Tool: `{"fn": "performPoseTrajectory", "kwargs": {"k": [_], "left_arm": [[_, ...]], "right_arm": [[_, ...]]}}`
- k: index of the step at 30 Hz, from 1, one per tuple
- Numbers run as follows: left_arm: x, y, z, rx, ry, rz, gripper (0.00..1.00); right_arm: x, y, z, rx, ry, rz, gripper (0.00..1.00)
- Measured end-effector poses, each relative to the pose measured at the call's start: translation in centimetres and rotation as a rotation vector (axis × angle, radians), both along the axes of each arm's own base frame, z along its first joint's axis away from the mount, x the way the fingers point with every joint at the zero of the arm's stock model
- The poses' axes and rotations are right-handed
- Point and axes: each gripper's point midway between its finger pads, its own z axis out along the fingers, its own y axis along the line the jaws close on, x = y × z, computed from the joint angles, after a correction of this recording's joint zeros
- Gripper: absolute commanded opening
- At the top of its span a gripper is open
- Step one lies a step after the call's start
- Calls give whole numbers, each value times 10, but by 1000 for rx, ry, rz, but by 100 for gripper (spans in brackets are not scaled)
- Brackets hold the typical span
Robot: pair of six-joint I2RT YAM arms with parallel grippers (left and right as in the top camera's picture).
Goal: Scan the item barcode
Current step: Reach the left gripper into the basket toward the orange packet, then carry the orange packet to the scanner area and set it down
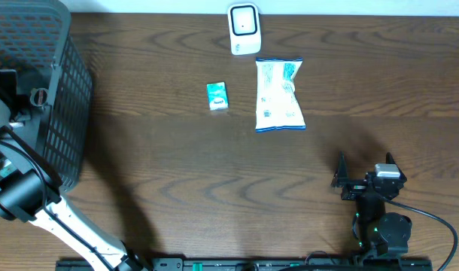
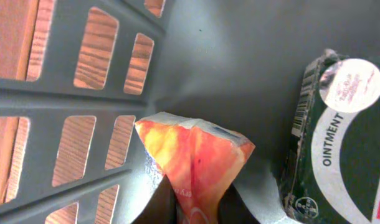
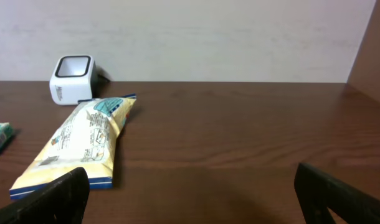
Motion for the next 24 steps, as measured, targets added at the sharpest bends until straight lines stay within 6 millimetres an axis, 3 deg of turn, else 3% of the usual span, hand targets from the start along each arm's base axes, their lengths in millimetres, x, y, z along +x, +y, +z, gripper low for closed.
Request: {"fn": "performPoseTrajectory", "kwargs": {"k": [7,10,12,15,19,22,24], "left_arm": [[6,-9,13,-92,-98,102,7],[15,-18,48,-153,-223,152,8],[22,-23,91,-183,-352,210,7],[22,-36,175,-239,-568,287,7],[7,-76,293,-362,-861,317,7],[-5,-113,348,-478,-994,328,7],[-6,-140,365,-555,-1023,311,7]], "right_arm": [[0,0,0,0,0,0,99],[0,0,0,0,0,0,99],[0,0,0,0,0,0,99],[0,0,0,0,0,0,99],[0,0,0,0,0,0,99],[0,0,0,0,0,0,99],[0,0,0,0,0,0,99]]}}
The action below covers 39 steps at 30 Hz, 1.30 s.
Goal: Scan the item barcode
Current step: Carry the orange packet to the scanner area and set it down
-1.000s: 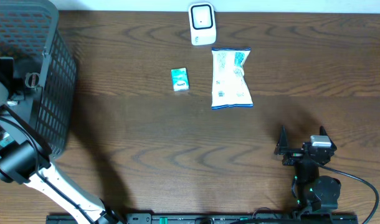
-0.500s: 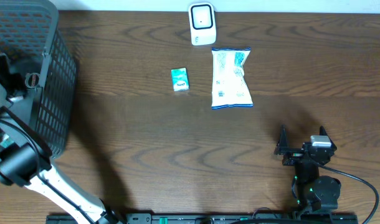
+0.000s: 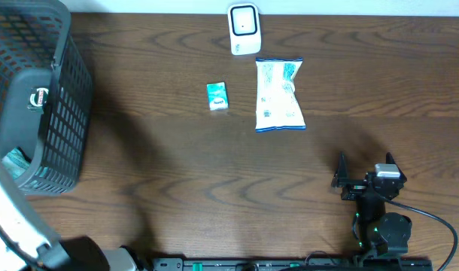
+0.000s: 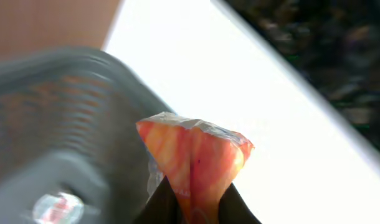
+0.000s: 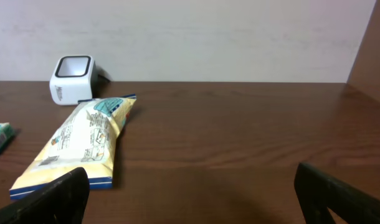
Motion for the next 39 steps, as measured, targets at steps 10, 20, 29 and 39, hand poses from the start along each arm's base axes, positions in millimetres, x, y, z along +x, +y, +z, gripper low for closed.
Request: {"fn": "performPoseTrajectory", "kwargs": {"k": [10,20,29,39], "left_arm": [[16,-209,8,-111,36,-491,7],[6,-332,-53,7,267,-691,7],[24,-407,-144,92,477,-794,8],[28,-463,-258,127,709,-885,7]], "right_arm": [[0,0,0,0,0,0,99],[0,0,0,0,0,0,99],[0,0,0,0,0,0,99],[0,0,0,0,0,0,99]]}}
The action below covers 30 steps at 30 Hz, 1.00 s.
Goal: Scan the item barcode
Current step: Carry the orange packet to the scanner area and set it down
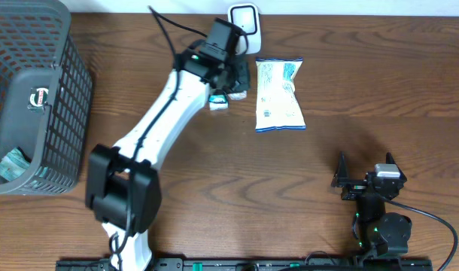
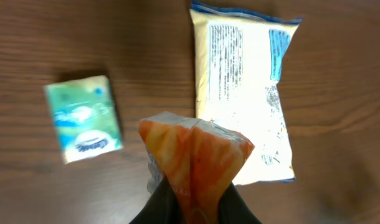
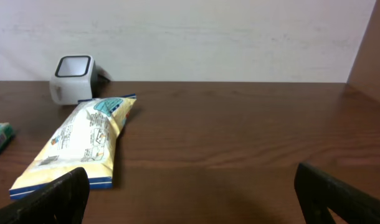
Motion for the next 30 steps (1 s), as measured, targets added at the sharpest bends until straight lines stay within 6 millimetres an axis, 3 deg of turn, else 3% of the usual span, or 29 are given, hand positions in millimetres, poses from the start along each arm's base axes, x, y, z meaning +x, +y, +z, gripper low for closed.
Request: {"fn": "performPoseTrajectory", "kwargs": {"k": [3,5,9,11,14,22,26,28,30], "left_arm": [[2,-13,-18,6,11,-21,8],[4,-19,-28,8,16,-30,23],[7,-21,-42,16,24,-36,32],[8,-21,-46,19,27,-37,45],[9,-21,-48,25,27,-38,55],[13,-18,-48,41,8,-45,56],[17,-10,-35,44,-26,-56,57],[21,-2,-12,32,-73,-49,58],[26,11,26,9,-153,-33,61]], "right_arm": [[0,0,0,0,0,0,99],[0,0,0,0,0,0,99],[0,0,0,0,0,0,99],[0,0,0,0,0,0,99],[0,0,0,0,0,0,99],[0,0,0,0,0,0,99],[0,0,0,0,0,0,99],[0,0,0,0,0,0,99],[0,0,0,0,0,0,99]]}}
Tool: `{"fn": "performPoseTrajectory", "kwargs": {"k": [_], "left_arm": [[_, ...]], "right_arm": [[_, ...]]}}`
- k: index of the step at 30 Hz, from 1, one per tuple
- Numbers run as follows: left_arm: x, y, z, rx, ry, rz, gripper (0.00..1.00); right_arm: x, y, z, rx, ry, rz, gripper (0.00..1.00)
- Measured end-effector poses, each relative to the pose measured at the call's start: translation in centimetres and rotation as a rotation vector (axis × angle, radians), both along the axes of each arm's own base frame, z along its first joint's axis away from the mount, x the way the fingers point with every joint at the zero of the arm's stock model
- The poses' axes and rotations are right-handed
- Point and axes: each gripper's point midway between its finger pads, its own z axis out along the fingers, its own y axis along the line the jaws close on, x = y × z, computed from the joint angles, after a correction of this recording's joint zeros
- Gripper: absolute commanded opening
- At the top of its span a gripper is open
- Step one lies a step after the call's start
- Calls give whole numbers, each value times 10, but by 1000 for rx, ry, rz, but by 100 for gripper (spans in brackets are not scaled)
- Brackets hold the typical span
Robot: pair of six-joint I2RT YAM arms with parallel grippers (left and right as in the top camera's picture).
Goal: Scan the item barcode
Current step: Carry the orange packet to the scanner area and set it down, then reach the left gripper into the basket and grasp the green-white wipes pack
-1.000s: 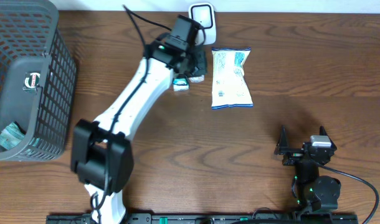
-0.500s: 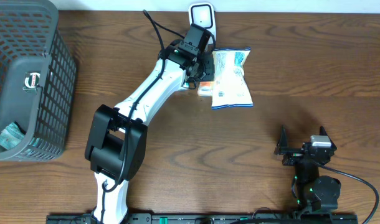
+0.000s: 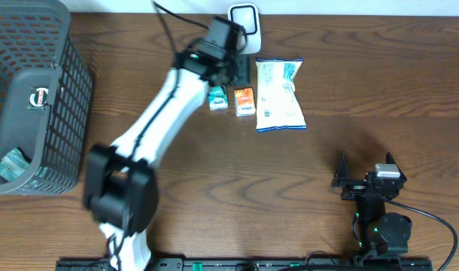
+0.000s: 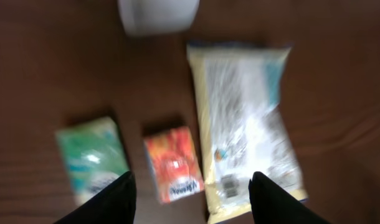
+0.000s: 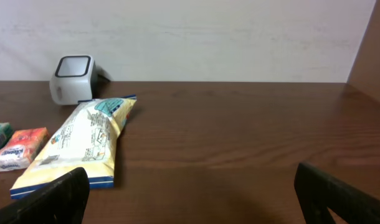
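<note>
The orange tissue pack (image 3: 244, 102) lies flat on the table between a green pack (image 3: 217, 97) and a yellow-white snack bag (image 3: 279, 94). The white scanner (image 3: 244, 28) stands just behind them at the far edge. My left gripper (image 4: 190, 202) hangs open above the orange pack (image 4: 174, 163), holding nothing; the view is blurred. My right gripper (image 5: 190, 199) is open low at the near right (image 3: 363, 162), far from the orange pack (image 5: 19, 149) and the scanner (image 5: 71, 79).
A dark mesh basket (image 3: 71, 90) stands at the far left with a round tin (image 3: 39, 98) and a teal pack (image 3: 7, 162) inside. The left arm (image 3: 162, 113) stretches across the table's left middle.
The left gripper was shut on the orange pack over the table. Now it is open and the pack lies between the green pack and the snack bag. The right arm has not moved.
The left gripper first held the orange pack inside the basket beside the tin. Then it held the pack outside the basket, then over the table near the green pack and snack bag. Now the pack rests there, released.
</note>
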Motion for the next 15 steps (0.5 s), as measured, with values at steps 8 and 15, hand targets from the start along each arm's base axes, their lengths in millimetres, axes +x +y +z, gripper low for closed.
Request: {"fn": "performPoseTrajectory", "kwargs": {"k": [8,15], "left_arm": [[-11,109,182,-117,-382,190,64],[-38,238,245,-79,-534,463,68]], "right_arm": [[0,0,0,0,0,0,99],[0,0,0,0,0,0,99]]}}
